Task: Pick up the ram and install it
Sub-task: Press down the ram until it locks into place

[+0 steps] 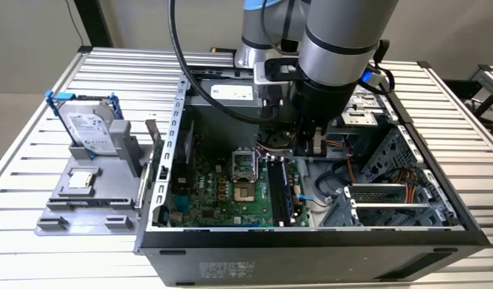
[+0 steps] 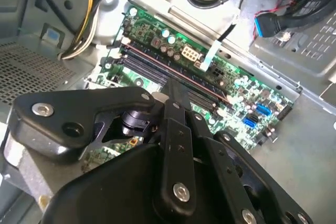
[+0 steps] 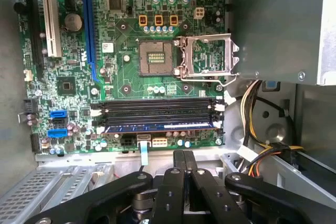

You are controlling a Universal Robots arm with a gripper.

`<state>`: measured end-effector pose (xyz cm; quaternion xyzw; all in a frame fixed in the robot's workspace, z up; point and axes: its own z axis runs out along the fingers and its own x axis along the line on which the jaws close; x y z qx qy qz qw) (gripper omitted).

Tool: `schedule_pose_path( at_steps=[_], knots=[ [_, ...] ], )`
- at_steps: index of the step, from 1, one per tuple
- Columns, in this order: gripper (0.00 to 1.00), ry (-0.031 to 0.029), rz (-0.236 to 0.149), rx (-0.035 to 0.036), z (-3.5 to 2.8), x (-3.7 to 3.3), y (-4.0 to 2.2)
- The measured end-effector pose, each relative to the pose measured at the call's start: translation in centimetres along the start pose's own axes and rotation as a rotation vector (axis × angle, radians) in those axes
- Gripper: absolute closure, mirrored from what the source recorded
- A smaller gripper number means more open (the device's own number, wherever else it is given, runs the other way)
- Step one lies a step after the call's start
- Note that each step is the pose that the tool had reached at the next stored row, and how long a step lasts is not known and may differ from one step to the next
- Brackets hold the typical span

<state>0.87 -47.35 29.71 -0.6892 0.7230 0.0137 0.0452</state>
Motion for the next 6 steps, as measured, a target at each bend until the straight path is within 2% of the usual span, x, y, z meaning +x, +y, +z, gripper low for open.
schedule_pose_path(
  at_steps=[6],
  knots=[
    [1.00,0.0003,0.000,-0.0004,-0.01,0.00,0.00]
  ],
)
